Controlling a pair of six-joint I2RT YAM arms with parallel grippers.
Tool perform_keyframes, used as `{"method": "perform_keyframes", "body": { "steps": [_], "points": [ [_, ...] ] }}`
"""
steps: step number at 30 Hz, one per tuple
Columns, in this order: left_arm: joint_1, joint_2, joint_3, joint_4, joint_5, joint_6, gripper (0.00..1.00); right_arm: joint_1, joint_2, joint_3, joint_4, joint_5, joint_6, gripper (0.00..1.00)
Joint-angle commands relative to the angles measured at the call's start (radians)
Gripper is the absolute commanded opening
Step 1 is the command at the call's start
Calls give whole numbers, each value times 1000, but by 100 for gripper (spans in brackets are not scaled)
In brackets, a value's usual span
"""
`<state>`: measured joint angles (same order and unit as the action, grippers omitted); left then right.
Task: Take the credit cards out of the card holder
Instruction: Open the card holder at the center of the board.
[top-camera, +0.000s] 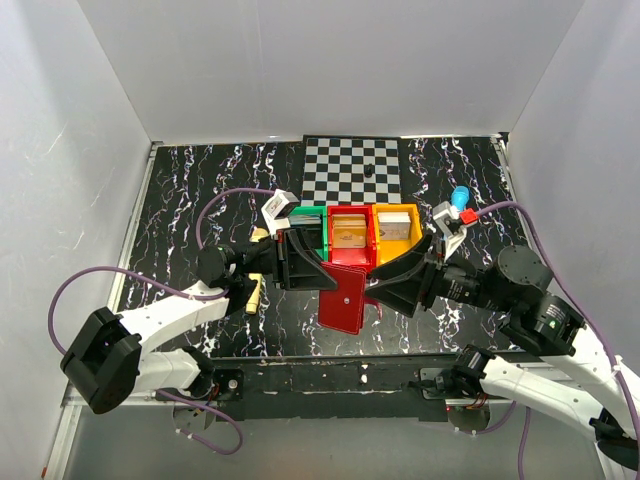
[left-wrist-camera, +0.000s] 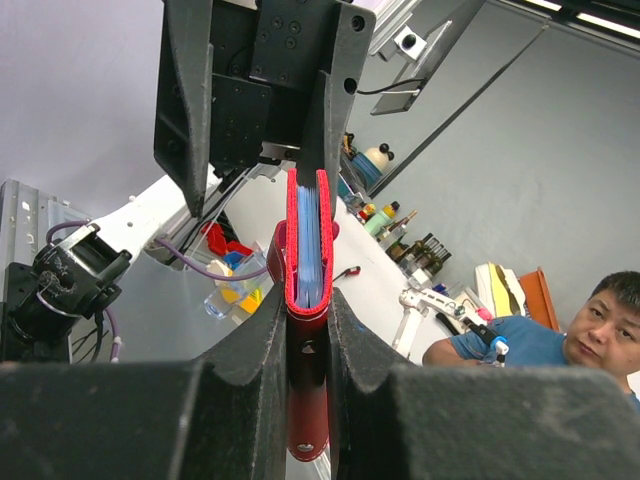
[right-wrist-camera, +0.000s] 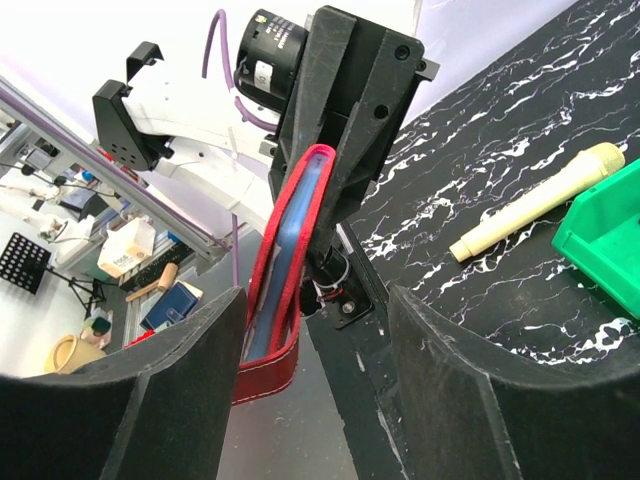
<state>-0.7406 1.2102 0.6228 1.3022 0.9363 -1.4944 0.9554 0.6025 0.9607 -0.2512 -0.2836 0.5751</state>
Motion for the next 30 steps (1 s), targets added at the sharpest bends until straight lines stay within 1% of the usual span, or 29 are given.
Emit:
{"method": "perform_keyframes", "body": {
  "steps": [1,5,11,16,26,30],
  "points": [
    [6,-17,29,371,-2,-9,0,-1,9,-10,36,11,6,65],
    [6,-20,28,371,-7,-7,0,-1,11,-17,33,15,5,63],
    [6,-29,20,370,-7,-3,0,-1,-9,-34,32,29,6,63],
    [6,-29,12,371,-14,2,0,-1,-12,-45,36,18,14,69],
    [6,-29,-8,370,-24,8,0,-1,-43,-71,33,58,20,71],
    [6,-29,-12,371,-24,10,0,-1,-46,-74,32,44,16,71]
  ]
}}
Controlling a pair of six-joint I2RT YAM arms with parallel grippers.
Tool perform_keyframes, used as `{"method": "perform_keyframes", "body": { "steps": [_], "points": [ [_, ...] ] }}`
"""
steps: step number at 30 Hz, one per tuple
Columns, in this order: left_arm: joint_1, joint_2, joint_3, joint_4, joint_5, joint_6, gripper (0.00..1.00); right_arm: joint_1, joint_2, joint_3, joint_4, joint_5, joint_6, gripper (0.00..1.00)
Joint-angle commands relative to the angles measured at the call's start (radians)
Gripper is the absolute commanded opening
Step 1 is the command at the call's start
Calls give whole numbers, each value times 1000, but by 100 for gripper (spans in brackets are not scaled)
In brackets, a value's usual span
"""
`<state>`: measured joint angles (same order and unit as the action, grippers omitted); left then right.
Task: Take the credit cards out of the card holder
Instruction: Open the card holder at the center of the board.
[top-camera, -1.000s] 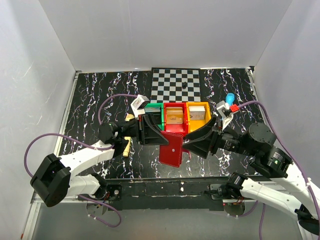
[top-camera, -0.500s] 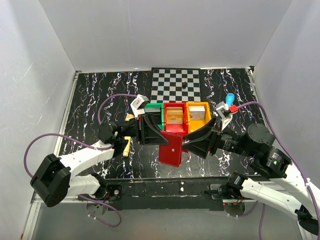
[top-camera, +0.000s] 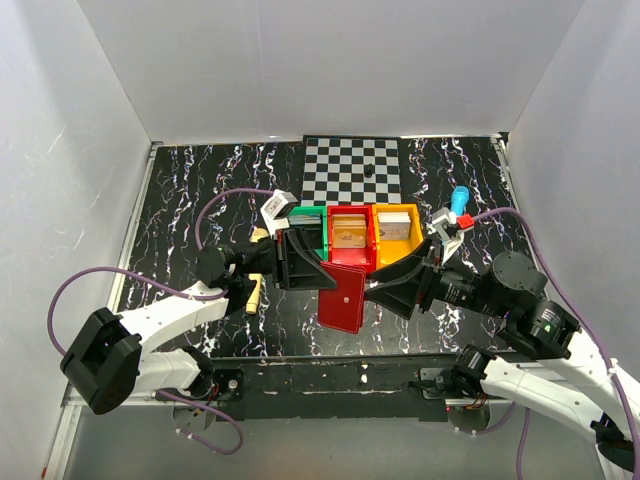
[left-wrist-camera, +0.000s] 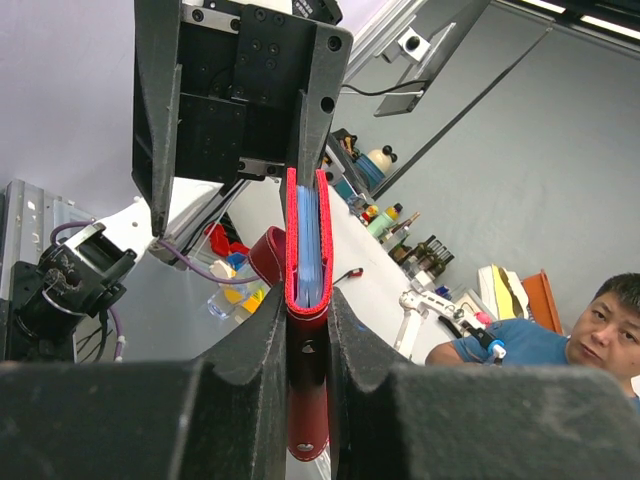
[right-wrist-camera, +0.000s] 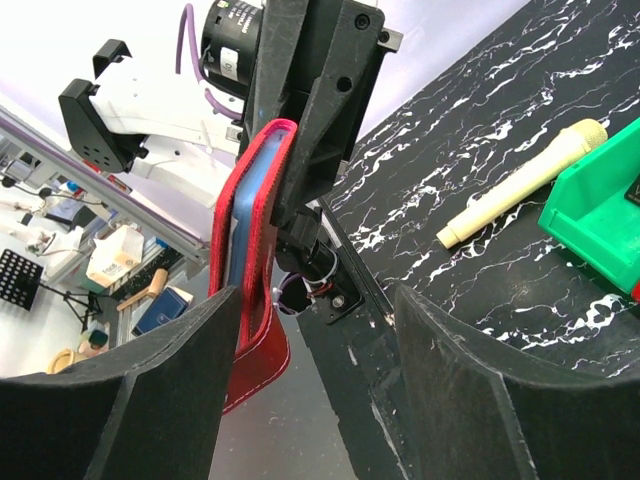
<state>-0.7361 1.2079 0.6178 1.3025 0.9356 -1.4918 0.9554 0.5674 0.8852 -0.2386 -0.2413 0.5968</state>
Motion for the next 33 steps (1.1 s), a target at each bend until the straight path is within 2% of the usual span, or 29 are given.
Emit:
{"method": "perform_keyframes", "body": {
  "steps": [1,16,21,25,30,32,33],
  "points": [
    [1,-27,-7,371,-26,7,0,-1,-5,3,22,-7,-5,71],
    [-8,38,31,354,-30,5,0,-1,86,28,87,-138,9,67],
    [-9,51,34,350,-29,10,0,-1,104,28,101,-173,15,53],
    [-11,56,30,334,-32,21,1,-1,112,26,105,-191,18,37],
    [-11,62,31,317,-34,25,17,0,118,29,93,-202,23,13],
    [-11,58,26,288,-34,36,40,-3,123,37,70,-193,21,1],
    [-11,48,22,264,-35,45,47,-1,121,41,53,-185,17,1]
  ]
}}
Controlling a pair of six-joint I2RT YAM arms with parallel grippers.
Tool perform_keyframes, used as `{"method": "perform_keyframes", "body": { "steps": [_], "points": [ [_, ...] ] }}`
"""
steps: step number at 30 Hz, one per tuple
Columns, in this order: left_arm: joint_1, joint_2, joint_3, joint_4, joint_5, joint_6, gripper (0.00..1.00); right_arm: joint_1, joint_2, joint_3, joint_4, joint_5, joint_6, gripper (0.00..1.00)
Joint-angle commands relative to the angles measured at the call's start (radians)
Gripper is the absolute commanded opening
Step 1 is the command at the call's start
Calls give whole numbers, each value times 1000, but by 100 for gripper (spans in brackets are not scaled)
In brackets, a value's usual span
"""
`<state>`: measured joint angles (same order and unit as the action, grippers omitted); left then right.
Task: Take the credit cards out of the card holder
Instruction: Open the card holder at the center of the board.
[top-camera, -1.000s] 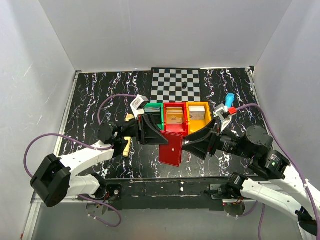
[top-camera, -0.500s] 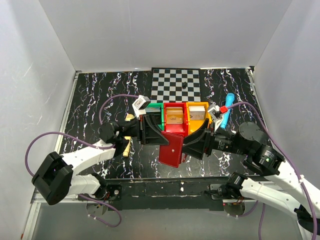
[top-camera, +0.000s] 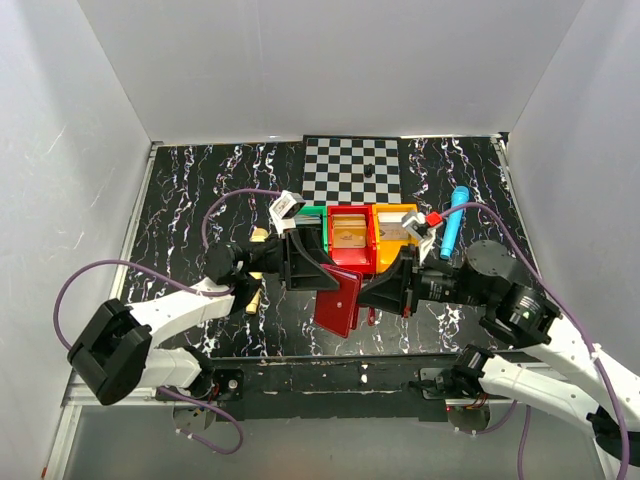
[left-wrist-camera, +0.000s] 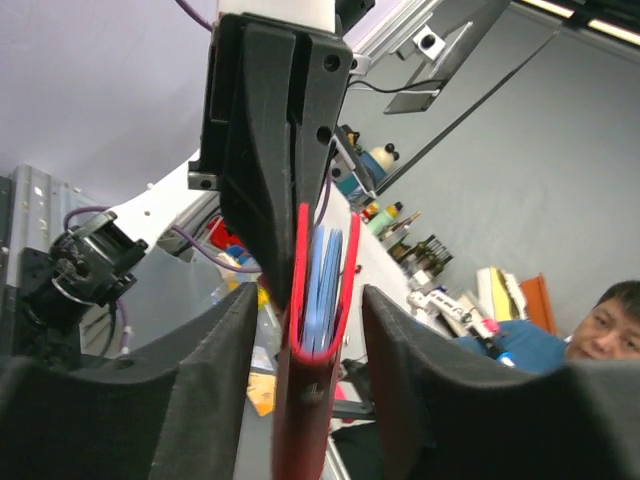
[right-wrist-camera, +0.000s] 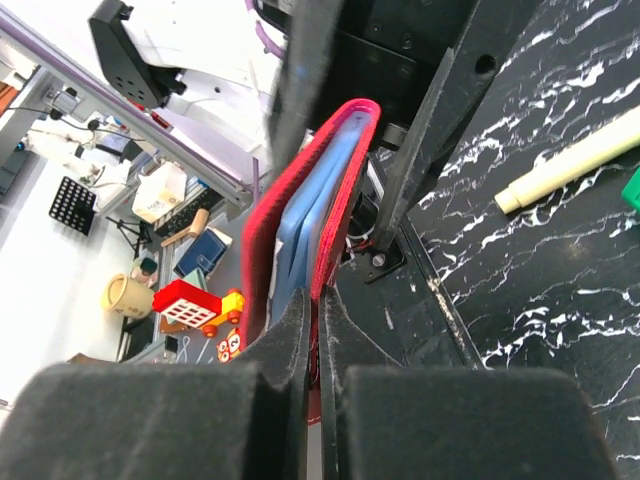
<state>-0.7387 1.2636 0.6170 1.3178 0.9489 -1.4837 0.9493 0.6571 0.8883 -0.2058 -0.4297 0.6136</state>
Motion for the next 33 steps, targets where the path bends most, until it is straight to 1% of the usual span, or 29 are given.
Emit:
{"method": "perform_keyframes", "body": {
  "steps": [1,3,4,6,7,12,14,20,24,26,33],
  "points": [
    [-8,-16,17,216,-52,55,53,5,35,49,-6,11,-8,1],
    [-7,-49,1,134,-68,98,62,5,35,69,-56,35,-24,1],
    [-8,-67,-6,85,-76,126,80,5,35,86,-88,51,-40,1],
    [-7,-108,-23,-44,-113,181,85,5,44,115,-159,84,-58,1],
    [-7,-137,-32,-108,-140,209,98,5,48,133,-194,104,-66,1],
    [-7,-251,-62,-424,-278,344,98,5,102,201,-363,193,-91,1],
    [-11,-270,-56,-561,-324,375,98,6,117,207,-385,210,-89,1],
    [-45,-313,-105,-640,-426,391,98,5,136,186,-356,201,-68,1],
    [-59,-323,-111,-745,-479,428,98,5,150,179,-319,174,-63,1],
    [-60,-332,-122,-758,-507,427,98,5,157,181,-311,164,-60,1],
    [-60,-314,-106,-798,-472,428,98,5,162,170,-300,180,-54,1]
  ]
}}
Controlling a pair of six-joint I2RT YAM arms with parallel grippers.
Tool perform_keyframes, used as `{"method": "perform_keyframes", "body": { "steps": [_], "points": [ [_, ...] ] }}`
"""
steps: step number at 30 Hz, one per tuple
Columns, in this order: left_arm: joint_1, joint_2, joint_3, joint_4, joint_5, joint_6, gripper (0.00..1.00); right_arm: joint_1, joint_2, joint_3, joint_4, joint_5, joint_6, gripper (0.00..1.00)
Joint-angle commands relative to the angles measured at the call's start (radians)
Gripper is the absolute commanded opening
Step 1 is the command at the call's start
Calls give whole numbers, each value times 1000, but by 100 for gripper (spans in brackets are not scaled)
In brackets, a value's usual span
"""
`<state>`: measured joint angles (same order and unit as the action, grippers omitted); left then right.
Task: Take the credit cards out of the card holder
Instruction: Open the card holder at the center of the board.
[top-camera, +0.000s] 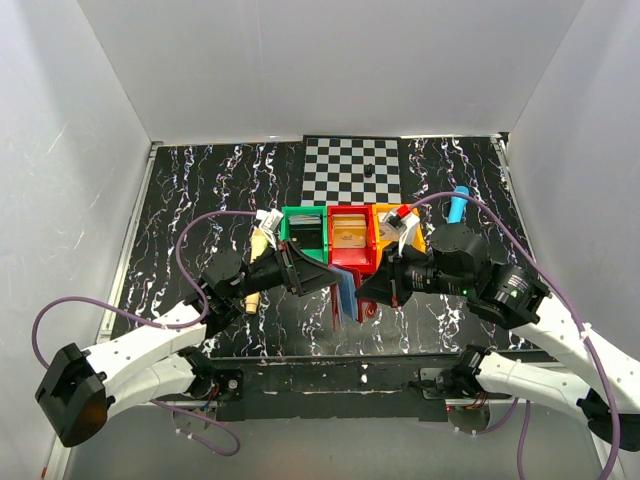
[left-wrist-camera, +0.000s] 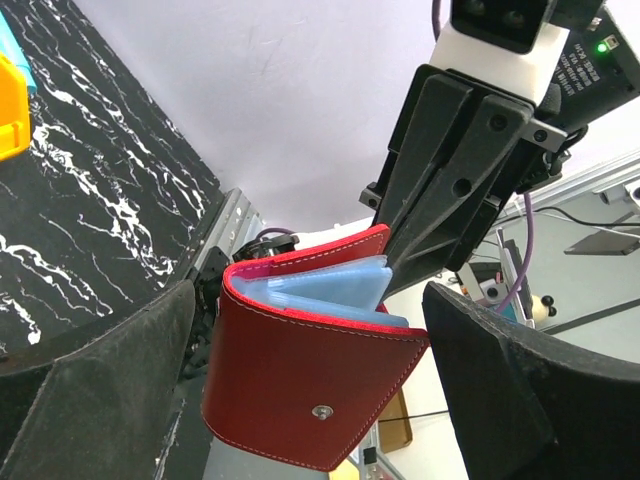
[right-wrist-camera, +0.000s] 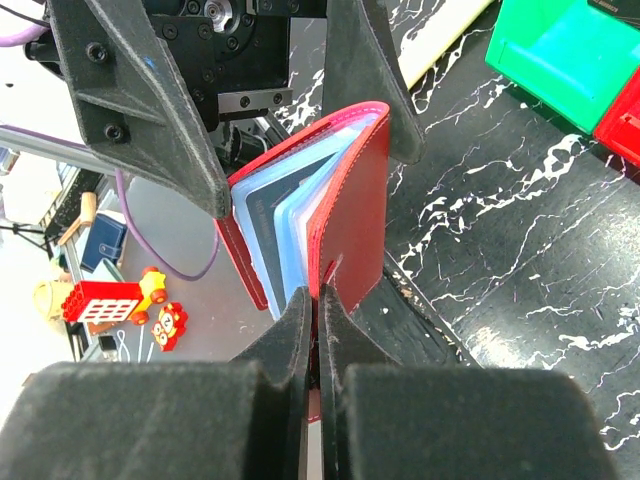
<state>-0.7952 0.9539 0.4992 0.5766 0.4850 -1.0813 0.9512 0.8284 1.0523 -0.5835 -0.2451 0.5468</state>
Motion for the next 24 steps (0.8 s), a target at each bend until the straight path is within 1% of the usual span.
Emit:
{"method": "perform_keyframes", "body": {
  "steps": [1,7,12,16,24],
  "points": [
    [-4,-7,7,-63,-11,24,98,3,-12,5,79,3,18,1],
    [-6,-43,-34,-72,-25,11,98,1,-28,-15,77,26,30,1],
    [-4,-78,-39,-138,-57,6,98,0,-38,-44,89,36,47,1],
    [-4,-106,-63,-107,-69,-22,98,-6,-54,-77,111,41,68,1],
    [-24,-101,-47,-127,-39,-2,98,-22,-64,-117,163,29,105,1]
  ]
}}
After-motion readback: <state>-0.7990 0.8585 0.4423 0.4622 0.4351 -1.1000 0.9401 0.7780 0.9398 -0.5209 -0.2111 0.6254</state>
